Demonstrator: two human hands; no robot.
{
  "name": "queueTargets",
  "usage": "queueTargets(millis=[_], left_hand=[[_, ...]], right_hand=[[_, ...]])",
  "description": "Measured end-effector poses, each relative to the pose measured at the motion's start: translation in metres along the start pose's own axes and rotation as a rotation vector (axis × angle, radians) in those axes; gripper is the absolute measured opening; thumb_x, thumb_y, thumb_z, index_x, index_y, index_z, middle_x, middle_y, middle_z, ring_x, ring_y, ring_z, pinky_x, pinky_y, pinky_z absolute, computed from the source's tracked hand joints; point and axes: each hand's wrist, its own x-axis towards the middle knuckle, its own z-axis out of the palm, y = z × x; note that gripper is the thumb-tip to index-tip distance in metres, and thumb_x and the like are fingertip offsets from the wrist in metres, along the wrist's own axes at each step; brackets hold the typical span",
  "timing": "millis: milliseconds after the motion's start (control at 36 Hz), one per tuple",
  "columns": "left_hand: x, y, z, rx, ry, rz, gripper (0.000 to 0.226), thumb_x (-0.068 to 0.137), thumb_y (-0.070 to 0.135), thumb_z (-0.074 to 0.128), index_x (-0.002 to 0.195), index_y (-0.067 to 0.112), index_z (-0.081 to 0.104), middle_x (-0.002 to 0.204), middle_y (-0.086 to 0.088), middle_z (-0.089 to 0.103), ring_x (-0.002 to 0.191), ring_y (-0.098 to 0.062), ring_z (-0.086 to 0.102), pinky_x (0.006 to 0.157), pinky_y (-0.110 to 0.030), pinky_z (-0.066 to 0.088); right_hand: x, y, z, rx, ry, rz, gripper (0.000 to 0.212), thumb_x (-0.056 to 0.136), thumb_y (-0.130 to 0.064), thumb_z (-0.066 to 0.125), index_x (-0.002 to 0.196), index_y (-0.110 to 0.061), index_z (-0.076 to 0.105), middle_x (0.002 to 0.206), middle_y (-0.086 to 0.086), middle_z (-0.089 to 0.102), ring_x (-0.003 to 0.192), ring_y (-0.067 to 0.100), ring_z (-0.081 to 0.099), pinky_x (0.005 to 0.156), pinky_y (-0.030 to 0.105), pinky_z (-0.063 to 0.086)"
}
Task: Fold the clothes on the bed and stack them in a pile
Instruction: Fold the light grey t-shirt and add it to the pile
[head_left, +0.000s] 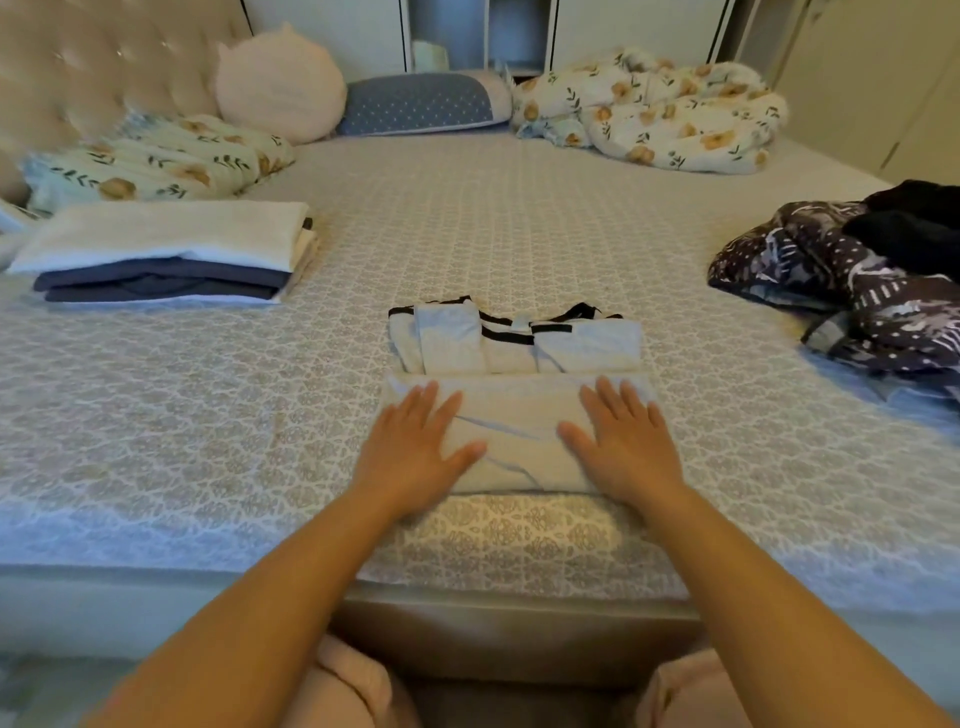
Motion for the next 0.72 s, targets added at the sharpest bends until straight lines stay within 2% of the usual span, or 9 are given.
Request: queueTargets(millis=[139,250,306,361,444,500,556,639,722], left_hand=[[-0.016,-0.041,-0.007,-0.099,-0.092,-0.002,0.112,0.066,0.092,0.004,0.153,0.023,-0.007,0.158,0.004,-0.018,0.147,-0.013,-0.010,0.119,-0.037,-0.001],[-0.021,-0.046,-0.013,0.178,-0.110,0.132,0.130,0.051,0.098,-0.009,0.151,0.014,-0.012,0.156,0.001,-0.023,0.144,-0.014,-0.022,0.117,-0.041,-0.014],[-0.023,-0.041,-0.011,0.295,-0.074,0.191,0.119,0.063,0.091,-0.008,0.152,0.012,-0.006,0.158,-0.003,-0.016,0.145,-0.017,-0.019,0.116,-0.039,-0.015],[-0.024,-0.034,-0.010,0.326,-0.012,0.210,0.094,0.085,0.076,0.007,0.153,0.011,0.002,0.160,-0.006,-0.002,0.148,-0.018,-0.005,0.117,-0.035,-0.009],[-0.031,-0.029,-0.015,0.214,0.014,0.182,0.064,0.101,0.044,0.033,0.153,0.017,0.011,0.160,-0.005,0.014,0.144,-0.021,0.021,0.115,-0.034,0.019],[-0.033,-0.031,-0.023,0.033,0.014,0.075,0.055,0.099,0.028,0.045,0.150,0.021,0.026,0.154,-0.006,0.031,0.132,-0.025,0.042,0.099,-0.031,0.041],[-0.036,-0.033,-0.037,-0.125,0.006,-0.018,0.041,0.095,0.025,0.052,0.135,0.023,0.051,0.130,-0.009,0.058,0.105,-0.027,0.061,0.079,-0.025,0.049],[-0.028,-0.038,-0.059,-0.180,0.026,-0.015,0.023,0.093,0.012,0.051,0.109,0.022,0.065,0.105,-0.008,0.068,0.089,-0.025,0.062,0.077,-0.034,0.050],[-0.017,-0.043,-0.085,-0.265,-0.128,0.035,0.015,0.096,0.011,0.050,0.090,0.020,0.060,0.095,-0.005,0.064,0.086,-0.025,0.057,0.071,-0.032,0.043]], right_hand=[[-0.010,0.034,-0.009,-0.008,-0.042,0.099,0.078,0.092,-0.067,0.015,0.153,-0.022,-0.001,0.159,0.001,-0.015,0.146,0.024,-0.013,0.119,0.044,0.000],[-0.032,0.026,-0.012,-0.270,0.118,-0.195,0.083,0.087,-0.066,-0.005,0.153,-0.018,0.012,0.160,0.002,-0.006,0.146,0.019,-0.014,0.118,0.039,-0.009],[-0.042,0.024,-0.009,-0.248,0.071,-0.346,0.084,0.086,-0.071,-0.003,0.152,-0.022,0.015,0.160,-0.002,0.006,0.147,0.015,-0.003,0.118,0.034,-0.003],[-0.044,0.026,-0.007,-0.213,0.032,-0.373,0.077,0.090,-0.070,0.018,0.153,-0.026,0.012,0.160,-0.005,0.007,0.147,0.014,0.004,0.118,0.033,0.005],[-0.039,0.028,-0.012,-0.184,0.039,-0.330,0.063,0.096,-0.049,0.039,0.152,-0.030,0.016,0.160,-0.006,0.012,0.146,0.014,0.012,0.116,0.032,0.017],[-0.038,0.029,-0.018,-0.202,0.016,-0.280,0.059,0.097,-0.034,0.047,0.151,-0.031,0.021,0.159,-0.005,0.016,0.144,0.016,0.020,0.111,0.032,0.029],[-0.038,0.033,-0.026,-0.138,0.012,-0.197,0.058,0.094,-0.020,0.054,0.147,-0.029,0.033,0.156,-0.002,0.027,0.139,0.019,0.032,0.105,0.033,0.037],[-0.036,0.032,-0.050,0.135,0.023,-0.082,0.037,0.088,-0.001,0.053,0.118,-0.020,0.065,0.119,0.009,0.064,0.104,0.030,0.058,0.080,0.032,0.047],[-0.026,0.033,-0.082,0.127,-0.135,-0.092,0.027,0.090,-0.003,0.051,0.069,-0.019,0.054,0.072,0.006,0.055,0.065,0.022,0.046,0.056,0.025,0.032]])
